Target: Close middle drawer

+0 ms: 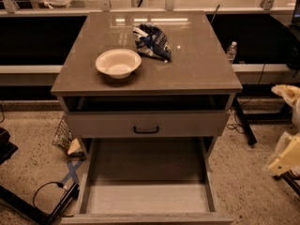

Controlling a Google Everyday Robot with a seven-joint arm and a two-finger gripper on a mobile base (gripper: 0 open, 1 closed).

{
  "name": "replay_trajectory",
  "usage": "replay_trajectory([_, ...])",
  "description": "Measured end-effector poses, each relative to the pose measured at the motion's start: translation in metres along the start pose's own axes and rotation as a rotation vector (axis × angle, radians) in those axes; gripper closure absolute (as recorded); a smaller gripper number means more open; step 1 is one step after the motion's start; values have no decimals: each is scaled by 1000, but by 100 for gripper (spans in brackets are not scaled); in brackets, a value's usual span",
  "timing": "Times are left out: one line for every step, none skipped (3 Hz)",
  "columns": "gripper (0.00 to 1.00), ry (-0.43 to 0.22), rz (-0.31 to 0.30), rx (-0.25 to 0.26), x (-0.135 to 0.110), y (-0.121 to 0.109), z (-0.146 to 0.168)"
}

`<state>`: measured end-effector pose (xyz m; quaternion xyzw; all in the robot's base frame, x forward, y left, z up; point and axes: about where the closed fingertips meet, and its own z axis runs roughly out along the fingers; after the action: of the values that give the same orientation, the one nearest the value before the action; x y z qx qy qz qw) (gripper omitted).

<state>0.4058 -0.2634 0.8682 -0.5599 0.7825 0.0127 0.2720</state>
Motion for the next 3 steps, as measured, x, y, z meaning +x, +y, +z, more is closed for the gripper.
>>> replay_trajectory([0,-68,43,-12,37,26,37])
replay_trajectory([0,-113,115,-29,73,63,66])
replay_trajectory([13,-145,209,-55,107,102,84])
